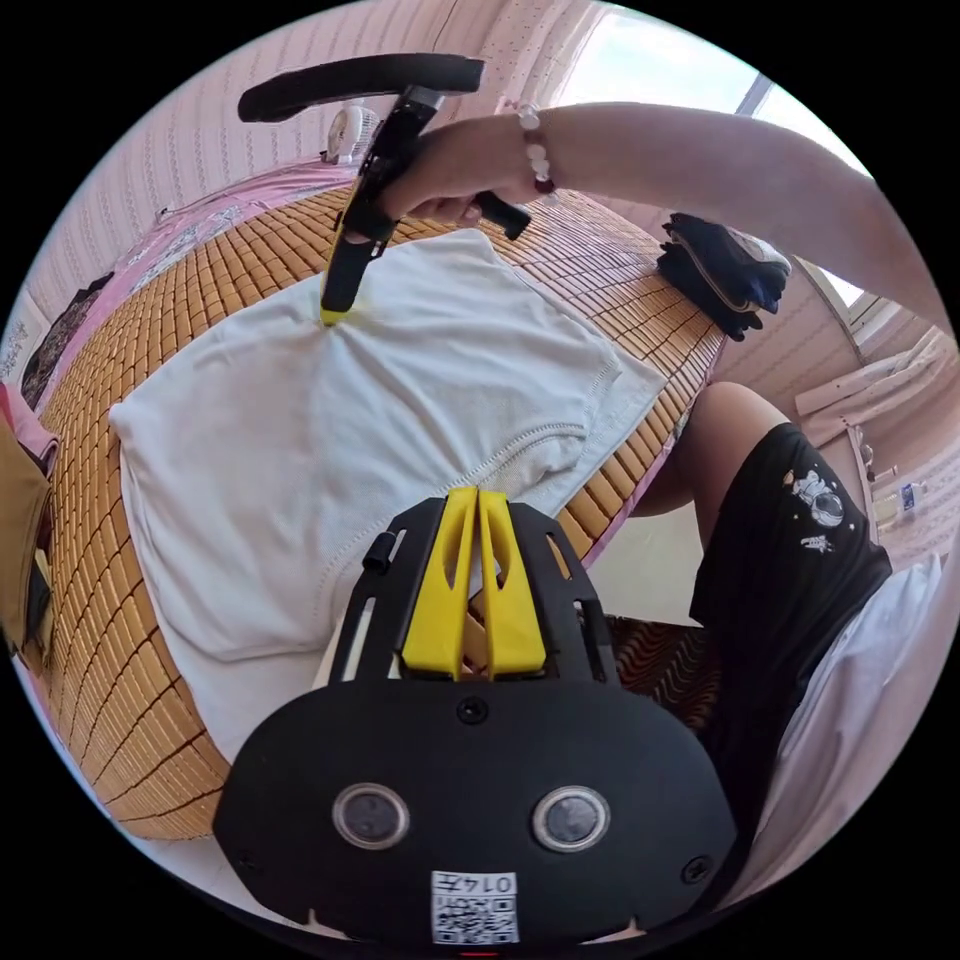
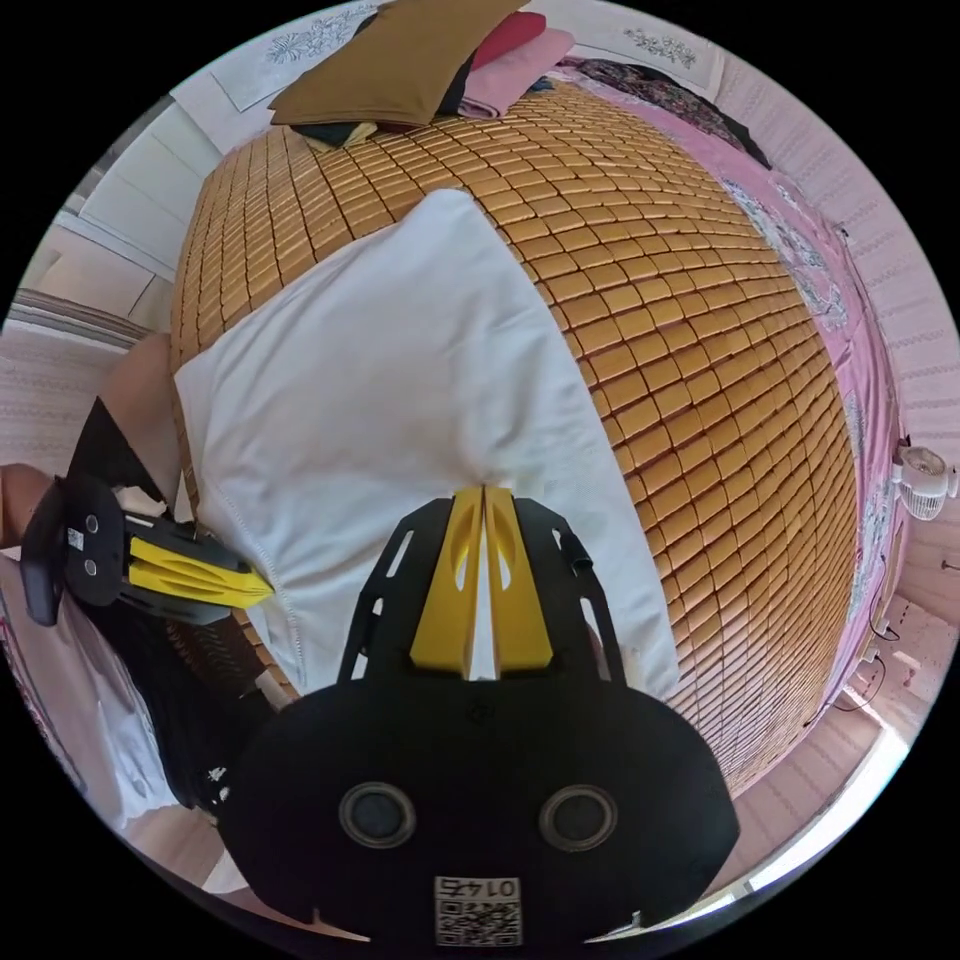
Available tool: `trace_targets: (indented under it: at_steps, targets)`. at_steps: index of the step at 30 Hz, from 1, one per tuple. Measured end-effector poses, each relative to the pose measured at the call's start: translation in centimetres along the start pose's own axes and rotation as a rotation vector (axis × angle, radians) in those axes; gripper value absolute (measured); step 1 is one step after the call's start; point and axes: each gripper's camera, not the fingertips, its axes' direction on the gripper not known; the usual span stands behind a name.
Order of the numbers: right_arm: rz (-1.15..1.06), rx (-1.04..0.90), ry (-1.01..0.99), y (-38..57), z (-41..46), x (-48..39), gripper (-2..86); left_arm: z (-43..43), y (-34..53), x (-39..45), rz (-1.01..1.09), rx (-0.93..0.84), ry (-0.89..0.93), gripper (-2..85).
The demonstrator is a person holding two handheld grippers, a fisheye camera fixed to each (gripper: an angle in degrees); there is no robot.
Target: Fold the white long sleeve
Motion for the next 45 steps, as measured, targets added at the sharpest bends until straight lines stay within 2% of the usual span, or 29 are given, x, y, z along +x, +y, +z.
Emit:
trace_targets:
  at_steps: [4,7,8,12,15,18,20,22,24,26,29,33,36,41,43,45]
  targets:
    - [0.033,-0.027,0.008,-1.8,1.8,1.6,-0.4,0.1,0.5,0.7,-0.007,0.008,-0.004,-1.0]
    - [-0.008,-0.136,-0.034,-3.2,0.7,2.1,-0.5,0.1,0.8,1.2,-0.001,0.013,0.0,-1.0]
    - [0.022,-0.08,-0.022,-3.3,0.0,2.6,-0.5,0.1,1.0,1.2,-0.004,0.018,0.006,-1.0]
    - [0.104,-0.089,0.03,-3.2,2.6,3.7,-0.4,0.1,1.5,1.5,-0.017,0.028,0.026,-1.0]
    - [0.147,-0.07,-0.025,-1.6,2.1,4.5,-0.4,0.0,2.2,1.9,-0.013,0.056,0.018,-0.9]
    - [0.27,0.144,-0.085,4.3,-1.0,5.3,-0.2,-0.6,3.1,2.7,0.011,0.087,0.019,-0.6]
    - [0.38,0.3,-0.129,12.1,-3.0,4.9,0.2,-1.5,3.6,3.2,0.028,0.135,0.04,0.2]
    - [0.479,0.346,-0.132,18.6,-3.0,3.8,0.8,-2.7,4.1,3.8,0.049,0.208,0.058,2.0]
    - [0.585,0.33,-0.142,24.9,-2.0,2.3,2.3,-3.9,4.1,4.9,0.102,0.289,0.078,5.5]
    - [0.721,0.281,-0.2,31.8,0.1,0.0,7.5,-4.2,3.6,5.7,0.128,0.334,0.097,7.8]
    - [0.825,0.209,-0.28,37.6,2.8,-2.6,10.4,-3.6,2.2,7.0,0.172,0.357,0.131,10.5]
    - [0.91,0.226,-0.421,41.9,5.6,-3.7,8.7,-1.6,-0.6,9.1,0.214,0.324,0.176,13.5]
    - [0.945,0.302,-0.433,43.9,6.1,-4.0,2.9,0.7,-2.9,11.0,0.271,0.242,0.169,16.9]
    - [0.898,0.682,-0.659,46.7,4.2,-4.3,1.5,3.1,-5.7,12.3,0.315,0.169,0.14,18.2]
    - [0.854,0.756,-0.725,47.1,4.3,-4.6,1.5,3.8,-6.6,12.2,0.289,0.145,0.151,17.0]
    - [0.834,0.73,-0.678,47.3,4.7,-5.1,1.9,4.2,-7.2,11.5,0.206,0.08,0.136,7.7]
